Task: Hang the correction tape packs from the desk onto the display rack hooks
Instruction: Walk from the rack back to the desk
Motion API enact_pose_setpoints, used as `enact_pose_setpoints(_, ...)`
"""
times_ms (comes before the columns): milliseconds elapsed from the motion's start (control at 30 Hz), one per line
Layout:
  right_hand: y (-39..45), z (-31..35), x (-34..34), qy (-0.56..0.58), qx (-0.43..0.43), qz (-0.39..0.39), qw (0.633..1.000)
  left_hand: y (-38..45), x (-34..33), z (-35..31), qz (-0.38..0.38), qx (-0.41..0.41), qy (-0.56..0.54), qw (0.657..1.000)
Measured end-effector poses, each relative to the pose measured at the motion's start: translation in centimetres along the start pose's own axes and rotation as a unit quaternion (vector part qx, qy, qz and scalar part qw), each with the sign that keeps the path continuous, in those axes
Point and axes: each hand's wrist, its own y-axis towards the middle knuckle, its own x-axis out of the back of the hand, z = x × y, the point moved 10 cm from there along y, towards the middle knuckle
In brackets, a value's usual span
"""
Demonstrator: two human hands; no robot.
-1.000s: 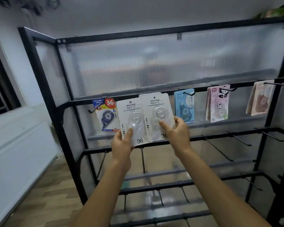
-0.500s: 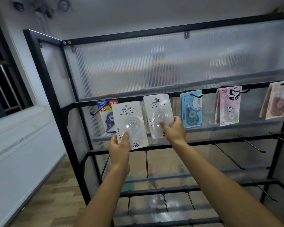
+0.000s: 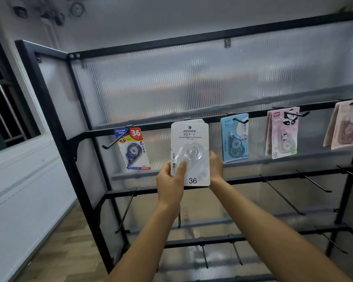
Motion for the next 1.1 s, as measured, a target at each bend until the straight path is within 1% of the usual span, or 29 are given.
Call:
enact_pose_setpoints(100, 0.2, -0.2, -0.4, -0.006, 0.005, 0.021, 1.000, 0.2, -0.3, 0.2, -0.005, 0.005, 0.001, 1.000)
enact_pose_setpoints(200, 0.1, -1.0, -0.4, 0.094, -0.031, 0.029, 0.995, 0.3, -0.4, 0.5, -0.006, 0.007, 0.004, 1.000)
enact_pose_setpoints(267, -0.3, -1.1, -0.2, 0.139, -0.032, 0.034, 0.989, 0.6, -0.3, 0.8, -0.009, 0.011, 0.004, 1.000)
enact_pose_setpoints(367, -0.7, -0.8, -0.4, 0.093, 0.017, 0.066, 0.993, 1.2, -0.2, 1.5, -0.014, 0.021, 0.017, 1.000)
enact_pose_setpoints(433, -0.9, -1.7, -0.4, 0.084, 0.017, 0.080, 0.993, 1.7, -0.3, 2.1, -0.015, 0.030, 0.030, 0.999)
enact_pose_setpoints(500, -1.0, -2.8, 0.2, 0.068, 0.008, 0.066, 0.995, 2.4, -0.5, 2.8, -0.018, 0.040, 0.051, 0.998)
enact_pose_setpoints(567, -1.0, -3.4, 1.3, 0.056, 0.009, 0.030, 0.998, 3.4, -0.7, 3.6, -0.019, 0.062, 0.061, 0.996)
enact_pose_setpoints(667, -1.6, -3.1, 2.9, 0.060, 0.026, -0.016, 0.998, 4.5, -1.8, 4.9, -0.002, 0.112, 0.022, 0.993)
enact_pose_setpoints(767, -2.4, -2.1, 4.2, 0.054, 0.051, -0.050, 0.996, 4.9, -2.6, 5.8, 0.007, 0.116, 0.015, 0.993)
enact_pose_setpoints(967, -4.8, -0.4, 3.8, -0.002, 0.115, -0.022, 0.993, 3.4, -2.4, 8.1, 0.026, 0.152, 0.049, 0.987)
enact_pose_setpoints(1033, -5.7, -0.5, 3.9, -0.016, 0.133, -0.047, 0.990, 2.7, -1.4, 8.5, 0.023, 0.151, 0.076, 0.985)
enact_pose_setpoints(1100, -6.5, -1.1, 3.8, -0.025, 0.129, -0.068, 0.989, 1.8, 0.1, 9.1, 0.008, 0.156, 0.107, 0.982)
